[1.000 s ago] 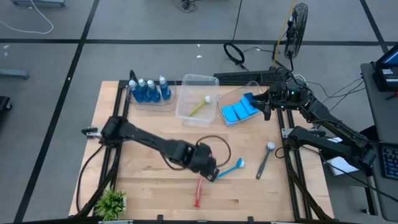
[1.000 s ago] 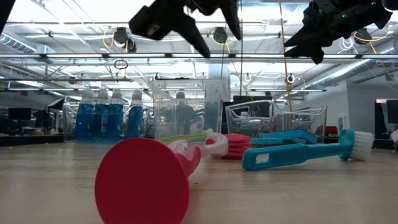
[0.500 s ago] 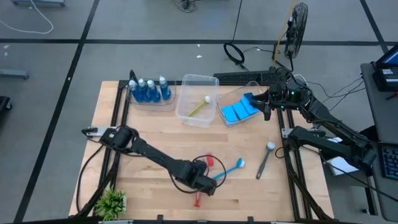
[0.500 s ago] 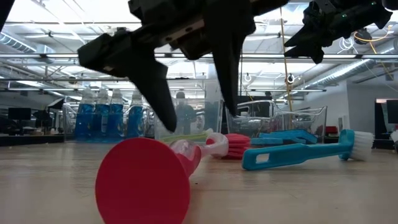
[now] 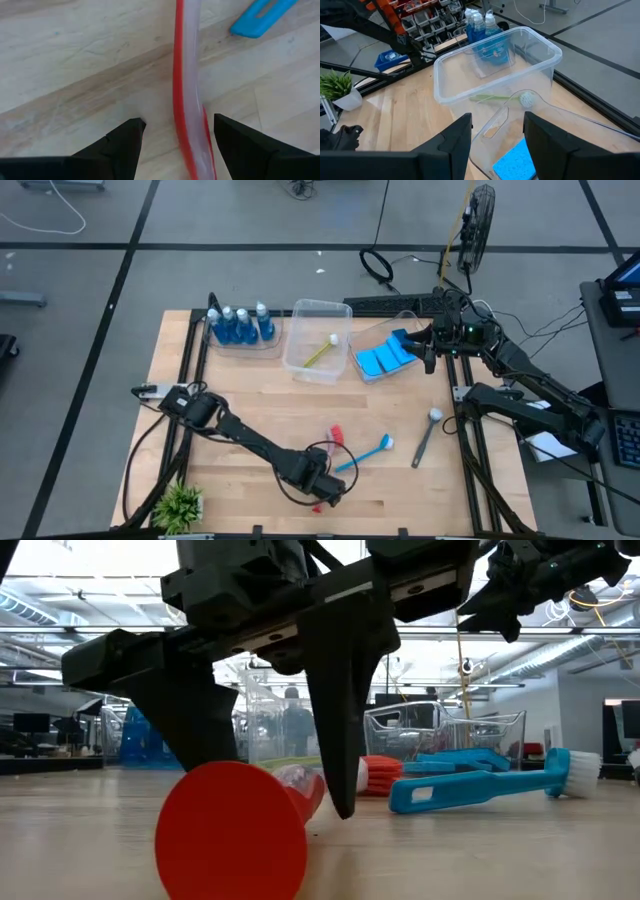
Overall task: Pick & Place Kitchen Sink Supplies
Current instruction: Put the red dish brush into the large transparent bin
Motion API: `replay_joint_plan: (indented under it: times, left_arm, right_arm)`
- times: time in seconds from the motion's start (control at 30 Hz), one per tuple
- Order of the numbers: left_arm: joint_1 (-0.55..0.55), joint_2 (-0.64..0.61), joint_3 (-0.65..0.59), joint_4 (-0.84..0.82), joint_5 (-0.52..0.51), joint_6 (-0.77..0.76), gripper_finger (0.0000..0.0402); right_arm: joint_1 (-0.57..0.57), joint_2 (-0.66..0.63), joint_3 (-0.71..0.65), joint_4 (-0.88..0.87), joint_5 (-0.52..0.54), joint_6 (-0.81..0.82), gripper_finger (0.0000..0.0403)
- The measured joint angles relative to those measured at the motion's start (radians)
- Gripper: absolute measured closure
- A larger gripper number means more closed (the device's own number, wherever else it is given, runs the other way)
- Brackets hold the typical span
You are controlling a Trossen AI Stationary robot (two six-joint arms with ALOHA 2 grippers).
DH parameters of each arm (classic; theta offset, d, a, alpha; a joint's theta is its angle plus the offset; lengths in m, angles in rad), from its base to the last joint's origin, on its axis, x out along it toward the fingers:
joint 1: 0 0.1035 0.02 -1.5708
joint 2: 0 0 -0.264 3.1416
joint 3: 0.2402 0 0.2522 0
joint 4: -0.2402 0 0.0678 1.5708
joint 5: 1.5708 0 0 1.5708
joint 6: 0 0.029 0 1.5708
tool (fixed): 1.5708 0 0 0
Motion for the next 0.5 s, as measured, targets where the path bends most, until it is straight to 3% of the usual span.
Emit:
replay_joint_plan:
  times: [0.3, 0.5]
  left_arm:
    - [-0.005, 0.006, 0.001, 0.012, 0.011, -0.027, 0.0158]
    - [-0.005, 0.008, 0.001, 0.009, 0.035, -0.046, 0.0234]
  right_arm:
    - [0.0, 0.0, 0.0, 0.0, 0.0, 0.0, 0.0234]
    - [0.0, 0.0, 0.0, 0.0, 0.0, 0.0, 0.0234]
